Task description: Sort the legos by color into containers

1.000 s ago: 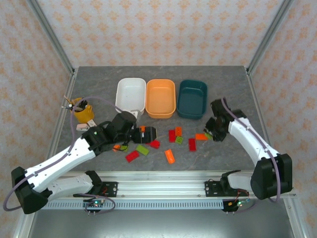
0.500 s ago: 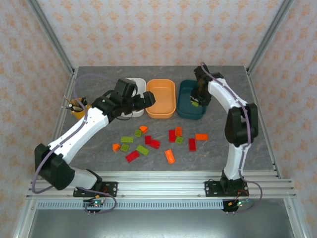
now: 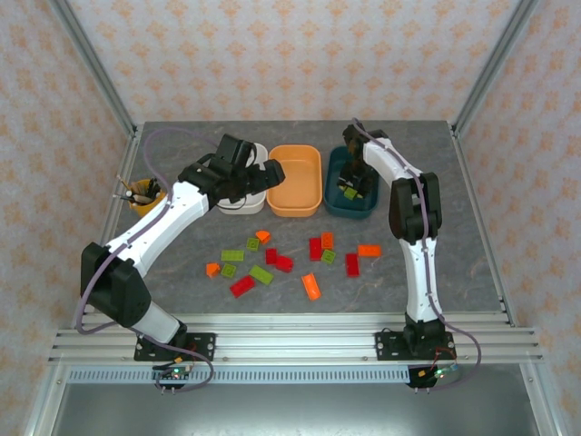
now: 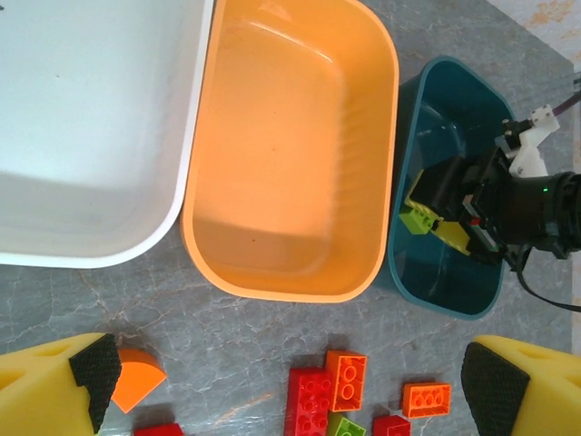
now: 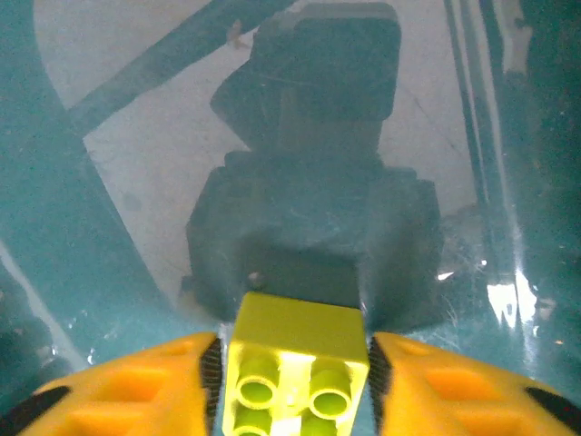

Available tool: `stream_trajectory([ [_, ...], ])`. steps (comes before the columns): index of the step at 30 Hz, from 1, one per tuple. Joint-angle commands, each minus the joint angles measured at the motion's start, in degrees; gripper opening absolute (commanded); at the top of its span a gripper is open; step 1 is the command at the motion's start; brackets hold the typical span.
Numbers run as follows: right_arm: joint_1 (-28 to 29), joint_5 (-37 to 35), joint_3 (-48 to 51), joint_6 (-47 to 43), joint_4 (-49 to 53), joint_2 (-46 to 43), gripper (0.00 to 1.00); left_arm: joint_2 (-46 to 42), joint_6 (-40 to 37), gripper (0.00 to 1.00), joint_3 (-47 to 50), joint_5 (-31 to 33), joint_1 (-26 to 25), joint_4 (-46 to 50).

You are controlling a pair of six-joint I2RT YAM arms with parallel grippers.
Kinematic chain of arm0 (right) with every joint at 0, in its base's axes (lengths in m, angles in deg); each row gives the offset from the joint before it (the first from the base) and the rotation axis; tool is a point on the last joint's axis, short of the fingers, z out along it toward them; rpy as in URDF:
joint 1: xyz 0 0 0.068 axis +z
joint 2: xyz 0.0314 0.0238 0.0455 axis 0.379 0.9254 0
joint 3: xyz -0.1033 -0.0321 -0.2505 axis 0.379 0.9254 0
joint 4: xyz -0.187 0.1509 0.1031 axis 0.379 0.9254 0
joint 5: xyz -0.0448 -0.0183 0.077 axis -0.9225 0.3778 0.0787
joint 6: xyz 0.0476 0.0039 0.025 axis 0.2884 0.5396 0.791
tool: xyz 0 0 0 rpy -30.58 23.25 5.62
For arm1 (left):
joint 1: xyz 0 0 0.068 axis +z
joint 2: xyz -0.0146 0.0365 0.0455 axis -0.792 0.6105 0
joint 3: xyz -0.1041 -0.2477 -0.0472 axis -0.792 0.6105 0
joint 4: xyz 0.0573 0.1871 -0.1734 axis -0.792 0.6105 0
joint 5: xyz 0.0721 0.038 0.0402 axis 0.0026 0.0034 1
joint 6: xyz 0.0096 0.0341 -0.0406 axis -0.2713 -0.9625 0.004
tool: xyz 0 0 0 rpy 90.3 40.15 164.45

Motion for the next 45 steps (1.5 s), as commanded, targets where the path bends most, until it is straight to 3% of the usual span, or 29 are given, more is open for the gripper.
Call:
stream_trajectory([
  [1,1.15,-2.45,-4.02,-1.96,3.22,-2.78,0.50,-3.27,-0.43,0.99,0.51,3.01,0.43,4.09],
  [5,3.87,-4.83,-5.05,-4.15,4.20,-8.59,0.51,-7.43,-0.22,0.98,2.88,6.54,0.43,9.87],
  [9,8.77,-6.20,1.88,-6.61,-0.05,-18.61,0.51,-13.43,2.15,0.98,8.41,11.25,0.48,17.33],
  [14,17.70,-0.36,20.02,-10.52,-11.79,-33.69,0.53,-22.10,7.39,0.98,17.86,14.86,1.24,24.55],
  [20,26.69,9.05,40.54,-9.35,-24.12,-46.17,0.55,-24.87,3.74,0.95,26.80,15.03,2.60,27.06],
  [27,32.12,16.14,48.16,-6.63,-29.65,-49.21,0.56,-21.69,-3.91,0.89,32.50,11.81,5.61,21.78],
  [33,33.09,16.75,51.56,-3.82,-34.30,-51.54,0.59,-15.71,-8.84,0.80,32.67,8.62,8.05,16.76],
  [45,33.09,14.53,51.23,-3.29,-32.57,-52.39,0.62,-7.90,-10.91,0.73,33.80,6.71,8.98,12.66],
])
